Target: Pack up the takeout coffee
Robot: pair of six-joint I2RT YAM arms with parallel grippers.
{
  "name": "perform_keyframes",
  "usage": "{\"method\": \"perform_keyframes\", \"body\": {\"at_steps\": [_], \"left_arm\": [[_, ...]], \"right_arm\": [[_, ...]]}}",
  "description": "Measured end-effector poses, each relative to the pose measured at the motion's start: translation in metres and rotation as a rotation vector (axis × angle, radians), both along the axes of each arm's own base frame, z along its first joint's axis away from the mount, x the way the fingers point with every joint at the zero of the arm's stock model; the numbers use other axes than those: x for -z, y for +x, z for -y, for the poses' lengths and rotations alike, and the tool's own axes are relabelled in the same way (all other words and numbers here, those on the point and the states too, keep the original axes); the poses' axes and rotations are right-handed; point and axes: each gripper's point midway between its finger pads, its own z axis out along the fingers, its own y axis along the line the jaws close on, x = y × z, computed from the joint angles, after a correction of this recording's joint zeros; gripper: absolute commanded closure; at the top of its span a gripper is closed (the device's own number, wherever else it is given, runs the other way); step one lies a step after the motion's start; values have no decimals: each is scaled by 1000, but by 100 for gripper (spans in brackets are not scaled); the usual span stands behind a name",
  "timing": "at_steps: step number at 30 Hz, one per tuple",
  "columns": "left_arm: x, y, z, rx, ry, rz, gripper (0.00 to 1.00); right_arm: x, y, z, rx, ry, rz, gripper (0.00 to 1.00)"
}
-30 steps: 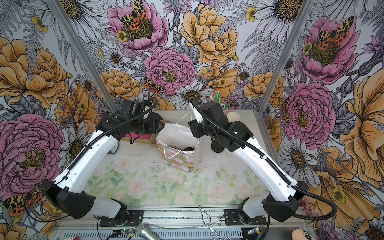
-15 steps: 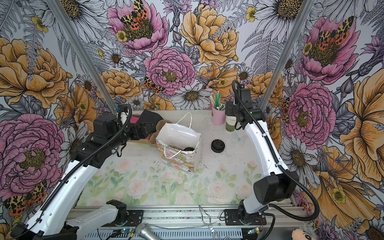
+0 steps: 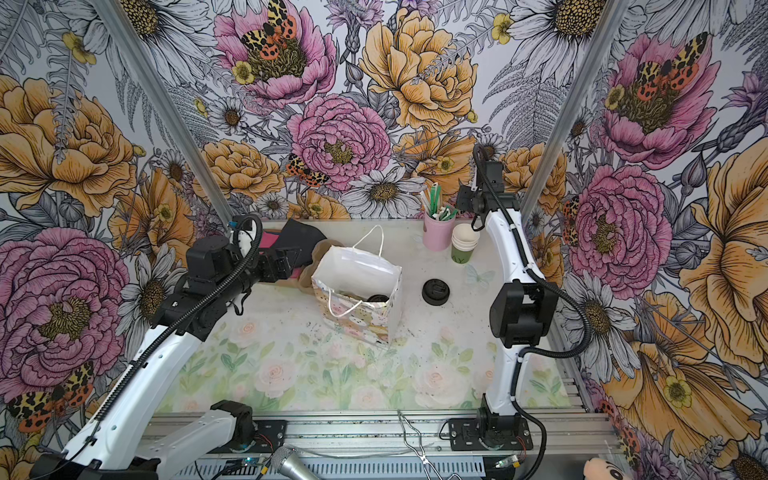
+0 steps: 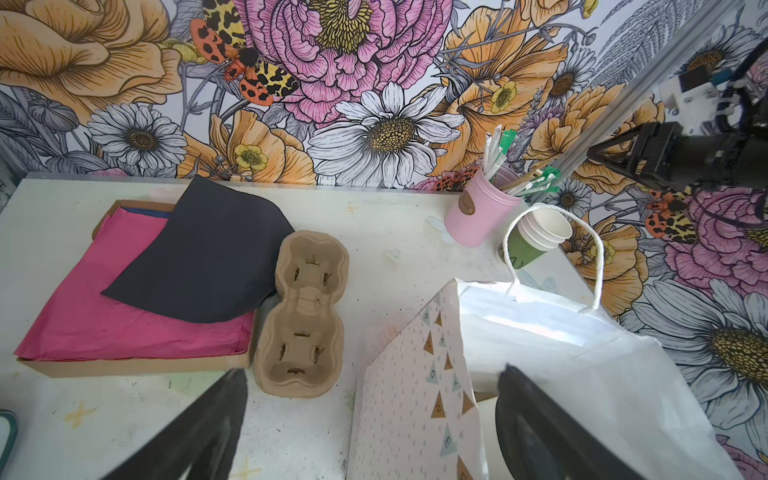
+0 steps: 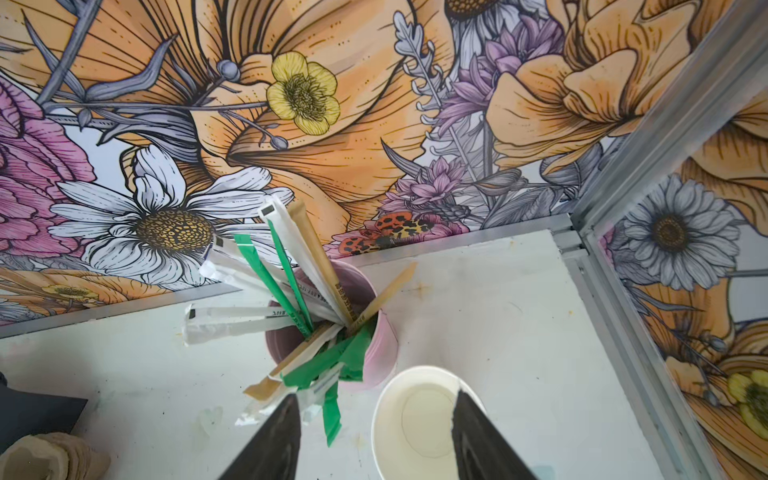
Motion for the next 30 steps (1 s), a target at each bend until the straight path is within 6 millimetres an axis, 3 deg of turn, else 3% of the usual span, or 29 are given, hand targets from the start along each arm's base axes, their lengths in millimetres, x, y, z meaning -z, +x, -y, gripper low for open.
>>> {"method": "perform_keyframes", "body": {"at_steps": [10,20,30], "left_arm": [[34,2,14,85,-26,-75,4],[26,-4,6,77,-14,-32,4],[32,-3,2,64,-12,-43,3]], "right_arm": [[26,19,-10,-25,59,-33,56],[27,19,-13,-31,87,-37,63],[35,21,-14,-28,92,-52,69]]}}
